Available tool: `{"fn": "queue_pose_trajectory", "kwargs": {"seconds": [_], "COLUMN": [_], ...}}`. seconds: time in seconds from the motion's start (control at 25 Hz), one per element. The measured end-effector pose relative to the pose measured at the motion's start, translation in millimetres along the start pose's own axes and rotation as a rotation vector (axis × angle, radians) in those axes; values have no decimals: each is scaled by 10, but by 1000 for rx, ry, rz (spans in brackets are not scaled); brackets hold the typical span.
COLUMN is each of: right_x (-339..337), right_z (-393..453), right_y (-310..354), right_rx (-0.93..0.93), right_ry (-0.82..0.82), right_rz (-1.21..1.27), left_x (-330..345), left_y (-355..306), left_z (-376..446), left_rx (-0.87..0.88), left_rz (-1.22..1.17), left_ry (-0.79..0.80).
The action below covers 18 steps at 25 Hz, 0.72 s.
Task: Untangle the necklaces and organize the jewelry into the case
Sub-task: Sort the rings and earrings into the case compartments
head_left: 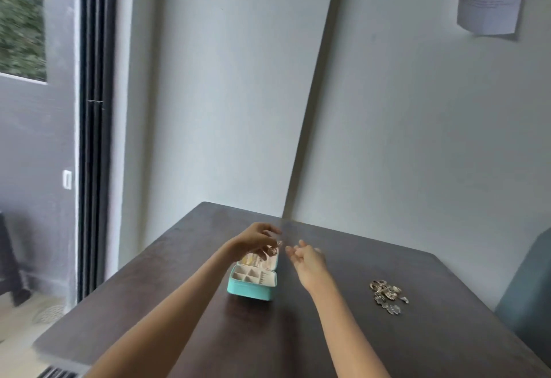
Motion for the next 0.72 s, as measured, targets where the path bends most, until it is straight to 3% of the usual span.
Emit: {"fn": "queue_pose_trajectory", "kwargs": {"seconds": [0.2, 0.44, 0.6, 0.72], "right_x": [237, 285, 303, 300], "right_z": [-121, -324, -301, -266], "right_y": [-510, -626, -673, -703], "right_rx": [-28, -108, -74, -32], "right_ry": [60, 195, 263, 291], "right_rz": [-429, -833, -936, -898], "left_x": [-186, -83, 4, -7], "left_y": [191, 431, 483, 468], "left_z": [-256, -298, -368, -375], "left_rx": [-223, -344, -397, -397], "left_rz": [219, 790, 761, 744], "left_ry": [115, 403, 540, 537]}}
Point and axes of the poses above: each hand's wrist, its own z-axis towards the middle knuckle, its own x-axis out of the palm, y = z × x, the point moved 9 cm from there along z, towards the middle knuckle, and after that the axes turned 10 degrees about x, right-handed, at the moved point
